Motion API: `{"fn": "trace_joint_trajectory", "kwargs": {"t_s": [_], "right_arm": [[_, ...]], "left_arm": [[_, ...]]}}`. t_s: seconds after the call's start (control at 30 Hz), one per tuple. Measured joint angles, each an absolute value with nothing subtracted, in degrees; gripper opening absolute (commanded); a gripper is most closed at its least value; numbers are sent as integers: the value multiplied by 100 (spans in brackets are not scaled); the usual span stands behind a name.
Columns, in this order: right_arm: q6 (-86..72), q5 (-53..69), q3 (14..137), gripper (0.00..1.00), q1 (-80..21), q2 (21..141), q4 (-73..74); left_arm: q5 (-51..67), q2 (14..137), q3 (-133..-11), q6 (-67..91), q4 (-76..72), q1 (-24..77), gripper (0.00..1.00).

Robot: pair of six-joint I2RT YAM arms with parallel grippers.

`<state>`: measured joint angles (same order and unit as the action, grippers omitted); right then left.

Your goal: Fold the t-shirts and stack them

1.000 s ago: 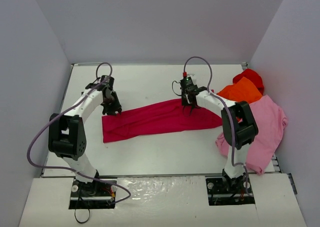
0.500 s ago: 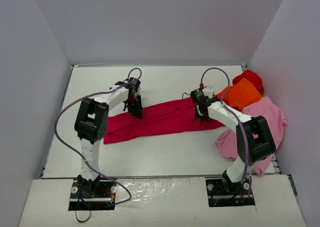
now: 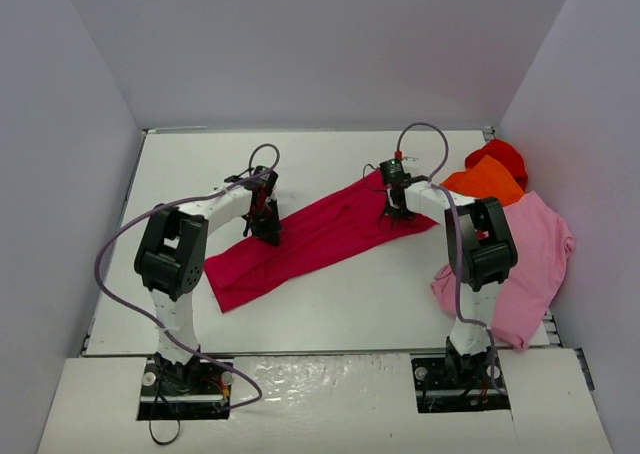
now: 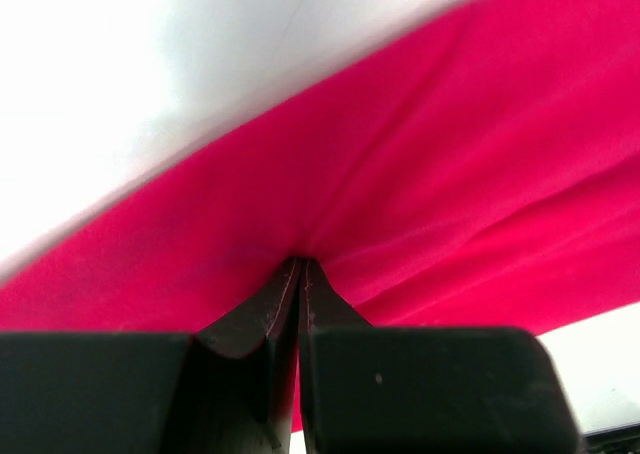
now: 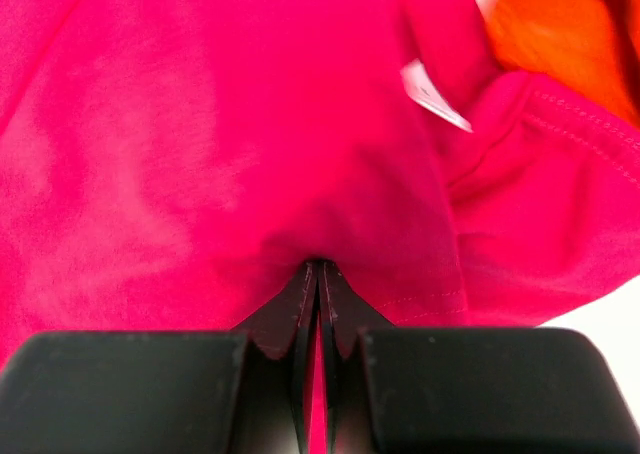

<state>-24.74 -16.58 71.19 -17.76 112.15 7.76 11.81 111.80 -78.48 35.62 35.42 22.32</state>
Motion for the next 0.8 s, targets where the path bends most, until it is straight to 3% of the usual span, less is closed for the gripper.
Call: {"fn": "trace_joint_trajectory", "kwargs": {"t_s": [0.23,0.47,0.63,0.8], "right_arm": [[-2181,-1006,8615,0,-1760,12308,405],[-1535,431,9874,0,-1761,13336,-461],[-1467,1829,10985,0,-1782,14252,-1000],[-1363,2152,10990,0,-1864,14298,-1152]], "left_arm": [[943,10256,-6666,3901,3489,2304,0],[873,9341,-5808,4258,3547,2534,0],[890,9265,-5728,4370,3524,2711,0],[838,9279,-5728,4399,3535,2747,0]]}}
